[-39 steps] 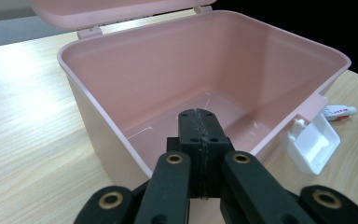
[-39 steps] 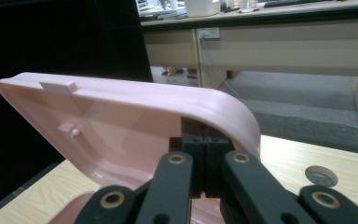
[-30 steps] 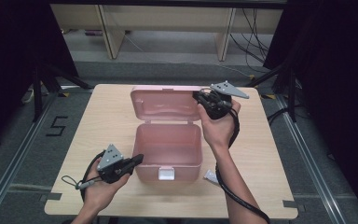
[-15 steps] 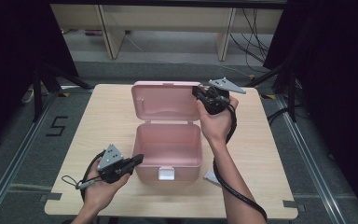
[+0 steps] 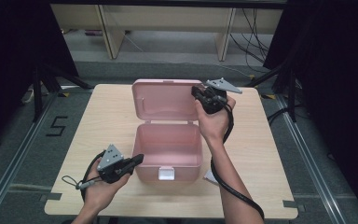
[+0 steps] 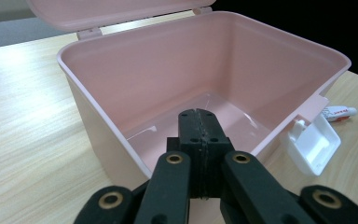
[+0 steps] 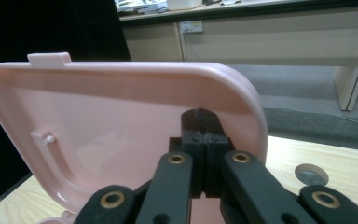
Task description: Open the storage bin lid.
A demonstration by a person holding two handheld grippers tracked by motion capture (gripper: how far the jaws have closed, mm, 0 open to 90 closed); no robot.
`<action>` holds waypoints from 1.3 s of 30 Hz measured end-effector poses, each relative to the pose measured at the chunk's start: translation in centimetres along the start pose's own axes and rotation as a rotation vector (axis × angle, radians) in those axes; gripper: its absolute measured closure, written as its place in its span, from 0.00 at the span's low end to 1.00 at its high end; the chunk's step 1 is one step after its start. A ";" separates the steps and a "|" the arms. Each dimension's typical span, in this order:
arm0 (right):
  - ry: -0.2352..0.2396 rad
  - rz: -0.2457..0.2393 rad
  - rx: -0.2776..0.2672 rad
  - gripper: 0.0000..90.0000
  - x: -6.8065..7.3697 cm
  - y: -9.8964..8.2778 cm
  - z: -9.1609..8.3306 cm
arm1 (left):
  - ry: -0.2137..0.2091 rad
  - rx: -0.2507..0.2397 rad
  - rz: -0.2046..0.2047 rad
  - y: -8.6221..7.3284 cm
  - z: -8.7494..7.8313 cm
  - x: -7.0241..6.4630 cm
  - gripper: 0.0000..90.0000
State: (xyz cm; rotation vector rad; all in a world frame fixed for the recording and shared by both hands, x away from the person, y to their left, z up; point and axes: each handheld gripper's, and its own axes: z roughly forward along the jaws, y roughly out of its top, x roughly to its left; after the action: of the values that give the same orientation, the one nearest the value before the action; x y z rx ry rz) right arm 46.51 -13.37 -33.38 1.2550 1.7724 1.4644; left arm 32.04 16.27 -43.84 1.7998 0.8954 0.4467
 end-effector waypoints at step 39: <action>-0.019 0.042 0.093 1.00 -1.0 -1.3 2.0 | -0.002 -0.003 0.003 0.0 0.1 0.0 1.00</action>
State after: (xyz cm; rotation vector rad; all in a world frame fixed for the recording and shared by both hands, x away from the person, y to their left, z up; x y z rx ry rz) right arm 48.22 -13.28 -35.33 1.3562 1.8298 1.4028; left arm 32.12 16.22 -43.92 1.7990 0.8910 0.4477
